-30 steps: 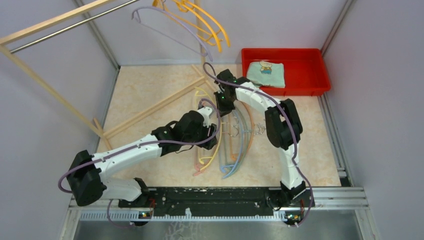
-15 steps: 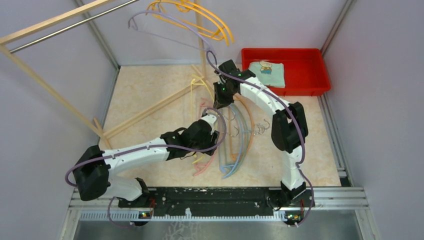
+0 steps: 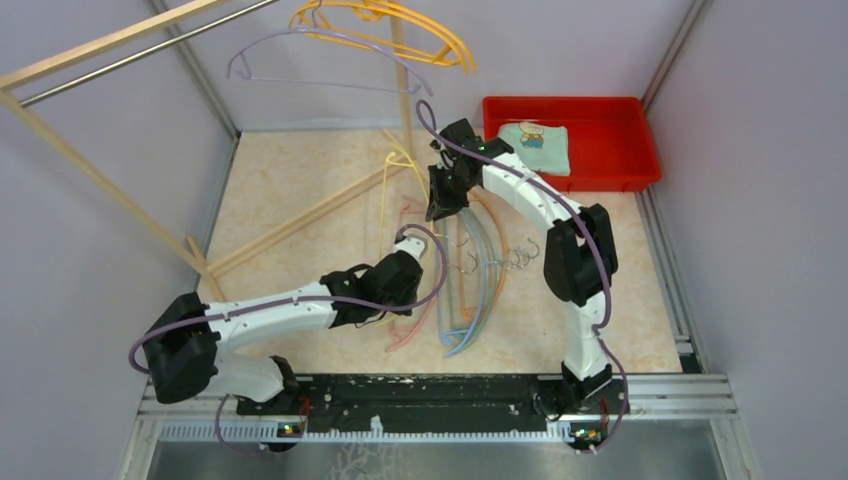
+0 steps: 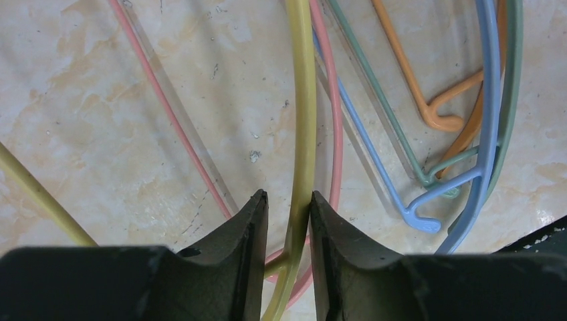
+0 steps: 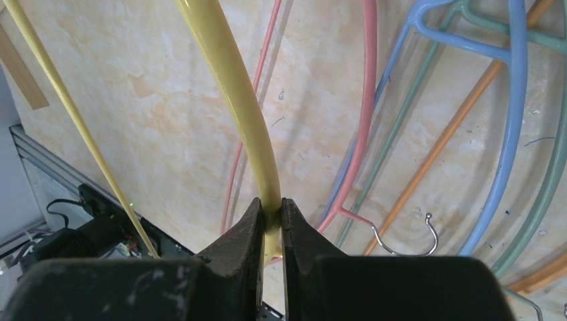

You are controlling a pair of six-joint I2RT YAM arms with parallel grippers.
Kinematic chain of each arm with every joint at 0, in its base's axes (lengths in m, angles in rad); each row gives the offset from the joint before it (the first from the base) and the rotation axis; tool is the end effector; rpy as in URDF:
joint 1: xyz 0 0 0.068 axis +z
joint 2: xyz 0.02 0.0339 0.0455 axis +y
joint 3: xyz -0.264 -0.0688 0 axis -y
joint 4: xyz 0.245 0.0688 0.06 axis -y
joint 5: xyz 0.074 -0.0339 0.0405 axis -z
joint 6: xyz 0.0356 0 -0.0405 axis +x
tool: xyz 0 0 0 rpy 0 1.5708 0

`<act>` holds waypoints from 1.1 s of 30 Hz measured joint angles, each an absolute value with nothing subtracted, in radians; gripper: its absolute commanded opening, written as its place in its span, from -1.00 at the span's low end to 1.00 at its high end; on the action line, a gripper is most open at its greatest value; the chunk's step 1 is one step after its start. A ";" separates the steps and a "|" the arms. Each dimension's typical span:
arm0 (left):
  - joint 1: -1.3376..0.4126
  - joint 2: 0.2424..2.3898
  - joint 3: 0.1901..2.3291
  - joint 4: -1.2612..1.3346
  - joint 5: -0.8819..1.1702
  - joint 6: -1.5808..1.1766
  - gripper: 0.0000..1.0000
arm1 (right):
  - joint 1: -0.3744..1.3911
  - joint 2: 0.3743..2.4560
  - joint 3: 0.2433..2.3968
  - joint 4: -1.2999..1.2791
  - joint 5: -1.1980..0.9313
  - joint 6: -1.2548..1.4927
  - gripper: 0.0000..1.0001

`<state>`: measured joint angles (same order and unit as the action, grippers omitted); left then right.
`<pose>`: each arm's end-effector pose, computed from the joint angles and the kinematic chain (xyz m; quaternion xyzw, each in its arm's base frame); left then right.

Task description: Organize the hangers

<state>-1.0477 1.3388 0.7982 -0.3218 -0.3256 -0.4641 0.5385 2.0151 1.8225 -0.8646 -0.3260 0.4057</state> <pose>0.1449 -0.2285 0.2140 0.2124 0.9026 -0.1241 0.3533 0.3705 0.2346 0.2700 -0.1045 0.9496 0.2538 0.1518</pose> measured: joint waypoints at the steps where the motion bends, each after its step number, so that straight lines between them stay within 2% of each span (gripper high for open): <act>1: -1.048 1.339 0.796 -0.321 -0.325 -0.467 -0.32 | 0.538 2.015 1.822 -0.866 -0.332 0.407 -0.85; 5: -1.048 1.340 0.789 -0.317 -0.321 -0.475 -0.30 | 0.536 2.012 1.830 -0.872 -0.356 0.413 -0.86; 6: -1.048 1.343 0.789 -0.317 -0.321 -0.475 -0.37 | 0.533 2.010 1.833 -0.876 -0.366 0.414 -0.86; 8: -1.048 1.350 0.789 -0.311 -0.321 -0.475 -0.89 | 0.526 2.004 1.834 -0.879 -0.384 0.417 -0.85; 9: -1.048 1.354 0.789 -0.306 -0.319 -0.475 -0.99 | 0.521 2.000 1.834 -0.883 -0.397 0.420 -0.79; 12: -1.057 1.359 0.789 -0.270 -0.305 -0.452 -1.00 | 0.516 1.991 1.839 -0.883 -0.425 0.421 -0.48; 14: -1.067 1.356 0.789 -0.271 -0.305 -0.459 -1.00 | 0.513 1.983 1.841 -0.883 -0.435 0.430 -0.19; 16: -1.065 1.351 0.788 -0.315 -0.314 -0.485 -1.00 | 0.498 1.963 1.840 -0.882 -0.432 0.436 0.19; 19: -1.061 1.323 0.787 -0.385 -0.339 -0.517 -1.00 | 0.451 1.904 1.797 -0.844 -0.424 0.448 0.45; 25: -1.061 1.188 0.794 -0.479 -0.381 -0.582 -1.00 | 0.308 1.740 1.565 -0.720 -0.428 0.504 0.51; 33: -1.061 0.927 0.937 -0.605 -0.496 -0.781 -1.00 | 0.214 1.715 1.424 -0.671 -0.389 0.508 0.50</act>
